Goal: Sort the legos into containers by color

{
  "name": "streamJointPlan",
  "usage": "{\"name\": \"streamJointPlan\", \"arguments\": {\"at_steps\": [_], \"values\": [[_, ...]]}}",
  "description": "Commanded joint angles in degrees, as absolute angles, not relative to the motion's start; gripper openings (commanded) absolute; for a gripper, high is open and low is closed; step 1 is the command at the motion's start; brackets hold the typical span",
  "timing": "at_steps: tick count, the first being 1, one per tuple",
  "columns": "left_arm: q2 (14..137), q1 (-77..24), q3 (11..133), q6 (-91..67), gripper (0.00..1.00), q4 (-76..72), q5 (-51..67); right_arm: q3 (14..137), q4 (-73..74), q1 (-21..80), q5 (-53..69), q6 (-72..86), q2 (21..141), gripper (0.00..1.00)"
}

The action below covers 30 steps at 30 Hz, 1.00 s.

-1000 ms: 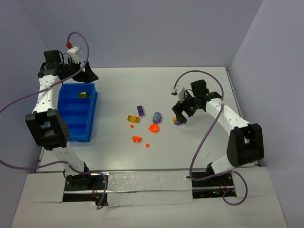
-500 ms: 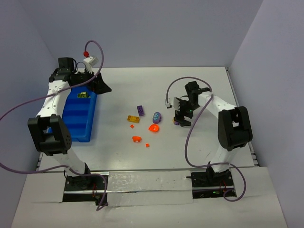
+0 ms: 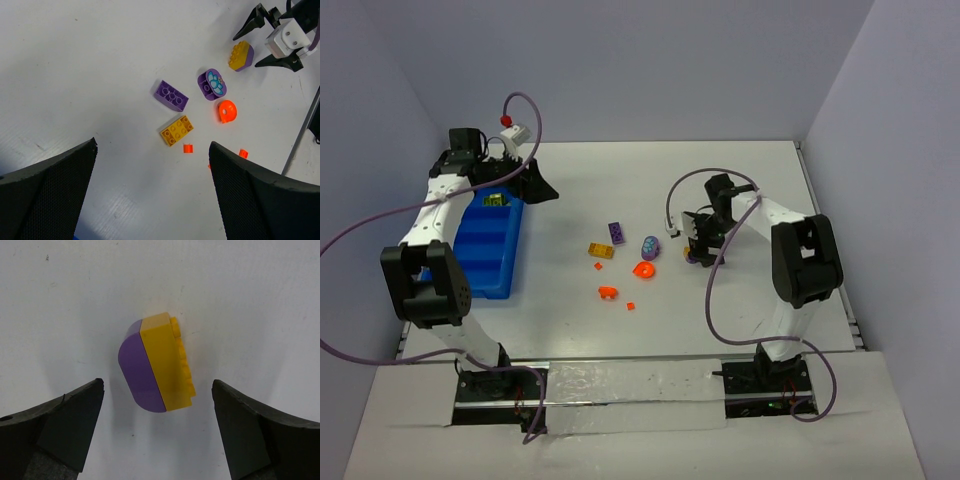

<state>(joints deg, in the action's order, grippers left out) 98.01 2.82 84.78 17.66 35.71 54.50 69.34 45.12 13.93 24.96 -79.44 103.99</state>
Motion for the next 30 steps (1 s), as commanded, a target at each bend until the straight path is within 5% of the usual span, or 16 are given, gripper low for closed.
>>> {"name": "streamJointPlan", "arguments": {"at_steps": [1, 5, 14, 19, 24, 30], "values": [[94.39, 2.19, 83.63, 16.69, 0.99, 31.53, 56.41, 70.85, 45.26, 14.68, 25.33, -81.56, 105.22, 0.92], [93.76, 1.79, 82.02, 15.43, 0.99, 29.49, 56.02, 71.17, 45.15, 14.96, 25.50, -81.62, 105.50, 0.83], [90.14, 1.21, 75.22, 4.13, 0.99, 19.07, 54.60, 69.86, 44.38, 15.65, 24.78, -78.09, 104.04, 0.35], [84.05, 0.53, 68.32, -9.86, 0.99, 9.86, 51.96, 69.96, 42.40, 16.17, 30.89, -63.78, 96.83, 0.01], [83.58, -2.55, 66.18, -19.16, 0.99, 7.21, 47.29, 67.86, 33.66, 17.67, 34.19, -46.58, 89.39, 0.00], [85.26, -14.68, 70.75, -21.36, 0.99, 11.06, 34.91, 70.50, 23.47, 27.78, 22.58, -17.84, 86.22, 0.00]]}}
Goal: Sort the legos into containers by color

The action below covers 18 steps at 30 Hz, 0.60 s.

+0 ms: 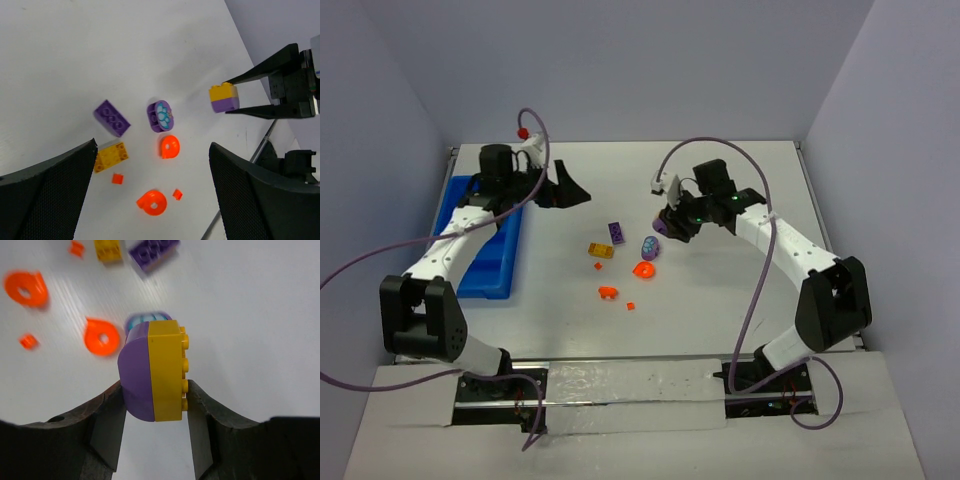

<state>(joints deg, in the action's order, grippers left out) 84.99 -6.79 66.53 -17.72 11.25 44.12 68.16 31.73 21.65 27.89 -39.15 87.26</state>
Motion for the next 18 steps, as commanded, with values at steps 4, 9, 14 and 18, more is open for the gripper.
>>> {"name": "streamJointPlan", "arguments": {"at_steps": [4, 9, 14, 18], "values": [[88.94, -17.58, 73.82, -26.35, 0.97, 10.46, 37.60, 73.12, 21.98, 31.37, 18.91, -8.37, 86.13, 0.00], [91.25, -20.28, 75.38, -28.95, 0.89, 9.94, 39.46, 73.52, 20.53, 33.67, 18.46, -3.68, 85.61, 0.00], [93.42, -22.64, 76.27, -29.15, 0.88, 10.94, 39.98, 73.89, 20.04, 35.00, 17.72, -2.51, 85.91, 0.00], [95.53, -24.07, 76.89, -30.58, 0.87, 11.06, 43.58, 74.27, 20.04, 35.68, 16.67, -2.72, 86.22, 0.00]]}}
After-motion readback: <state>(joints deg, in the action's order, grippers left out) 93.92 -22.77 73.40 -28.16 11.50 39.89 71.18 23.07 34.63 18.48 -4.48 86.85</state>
